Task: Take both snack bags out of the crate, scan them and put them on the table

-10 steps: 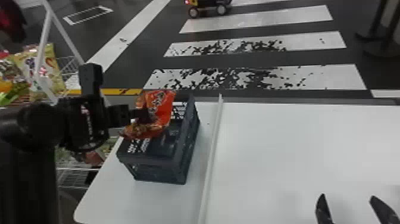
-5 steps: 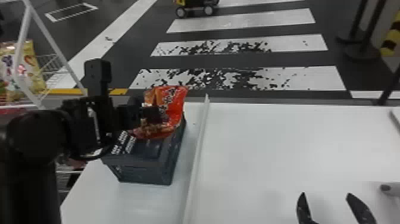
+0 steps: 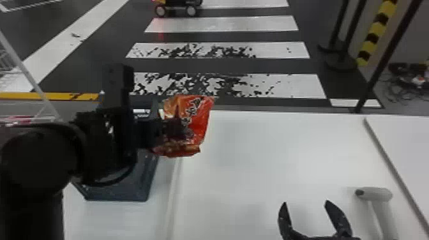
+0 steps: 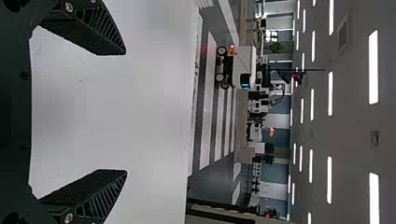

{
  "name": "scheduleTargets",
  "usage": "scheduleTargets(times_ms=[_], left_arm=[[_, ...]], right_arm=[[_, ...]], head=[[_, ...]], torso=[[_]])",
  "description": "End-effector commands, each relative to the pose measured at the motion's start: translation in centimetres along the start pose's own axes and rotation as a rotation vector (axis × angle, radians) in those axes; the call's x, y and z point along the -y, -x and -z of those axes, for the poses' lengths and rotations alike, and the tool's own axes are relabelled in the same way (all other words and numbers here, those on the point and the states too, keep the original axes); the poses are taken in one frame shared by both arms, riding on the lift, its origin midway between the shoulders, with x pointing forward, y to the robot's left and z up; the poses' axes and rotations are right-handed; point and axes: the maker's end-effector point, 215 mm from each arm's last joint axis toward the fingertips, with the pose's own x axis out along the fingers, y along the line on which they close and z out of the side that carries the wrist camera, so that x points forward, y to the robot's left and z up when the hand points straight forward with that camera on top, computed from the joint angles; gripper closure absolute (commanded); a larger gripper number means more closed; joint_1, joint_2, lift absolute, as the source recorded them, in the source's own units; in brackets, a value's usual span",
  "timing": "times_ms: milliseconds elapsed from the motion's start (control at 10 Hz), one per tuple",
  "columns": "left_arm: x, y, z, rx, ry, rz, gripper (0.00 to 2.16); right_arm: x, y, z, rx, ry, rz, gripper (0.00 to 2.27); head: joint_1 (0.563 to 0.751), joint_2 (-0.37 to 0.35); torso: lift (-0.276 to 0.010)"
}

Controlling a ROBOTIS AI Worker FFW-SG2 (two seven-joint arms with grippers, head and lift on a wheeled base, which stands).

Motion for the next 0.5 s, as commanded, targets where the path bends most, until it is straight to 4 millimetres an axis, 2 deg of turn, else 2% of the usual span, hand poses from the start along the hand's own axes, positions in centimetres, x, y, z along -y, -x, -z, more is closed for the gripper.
scheduleTargets(times_ms=[0,300,400], left_arm=[[3.0,-0.8,1.3,-0.02,-0.025,0.029,2.14],[7.1,-2.2,3.9,-0.01,-0.051,0.037,2.14],[8.1,-2.9,4.1,0.027,-0.054,0.034,2.14]], right_arm=[[0.0,0.0,0.0,-0.001,-0.002,0.001,0.09],[0.7,-0.3,0.0,0.0,-0.007,0.013,0.09],[0.9,-0.4,-0.1,0.001,-0.007,0.017,0.09]], head=[[0.695,0.052],[0.695,-0.015],[0.695,-0.038]], torso=[[-0.094],[-0.094],[-0.094]])
